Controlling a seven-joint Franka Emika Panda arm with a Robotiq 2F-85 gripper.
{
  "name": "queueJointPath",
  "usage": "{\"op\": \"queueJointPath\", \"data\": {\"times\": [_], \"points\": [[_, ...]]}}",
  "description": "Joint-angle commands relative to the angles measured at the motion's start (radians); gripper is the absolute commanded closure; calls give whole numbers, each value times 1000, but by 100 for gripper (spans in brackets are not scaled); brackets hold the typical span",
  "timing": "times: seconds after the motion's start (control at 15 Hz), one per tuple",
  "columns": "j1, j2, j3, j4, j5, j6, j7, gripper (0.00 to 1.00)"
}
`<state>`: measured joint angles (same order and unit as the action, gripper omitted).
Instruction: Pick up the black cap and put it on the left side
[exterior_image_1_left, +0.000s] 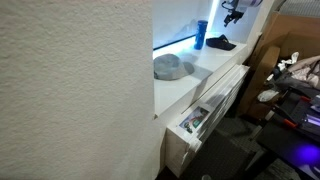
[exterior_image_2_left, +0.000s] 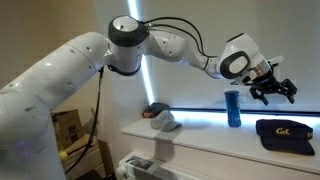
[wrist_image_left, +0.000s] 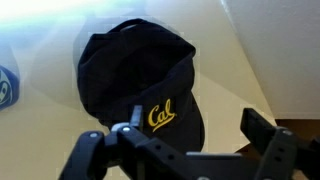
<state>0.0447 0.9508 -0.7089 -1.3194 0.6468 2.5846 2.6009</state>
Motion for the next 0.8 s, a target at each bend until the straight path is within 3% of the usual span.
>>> {"op": "queueJointPath", "data": {"times": [0.0,0.07,0.27,0.33,0.4,0.53,0.67,0.73], "points": [[-27,72,-55,74,111,-55,0,0],[-14,15,-19,13,50,-16,-1,0],[-16,25,-28,15,56,-17,-2,0],[-110,-26,118,25,-33,21,-15,0],[-121,-32,137,18,-50,27,-6,0],[-233,-27,248,100,-105,-80,1,0],[-193,24,144,129,-10,-167,1,0],[-184,1,169,81,-48,-90,0,0]]}}
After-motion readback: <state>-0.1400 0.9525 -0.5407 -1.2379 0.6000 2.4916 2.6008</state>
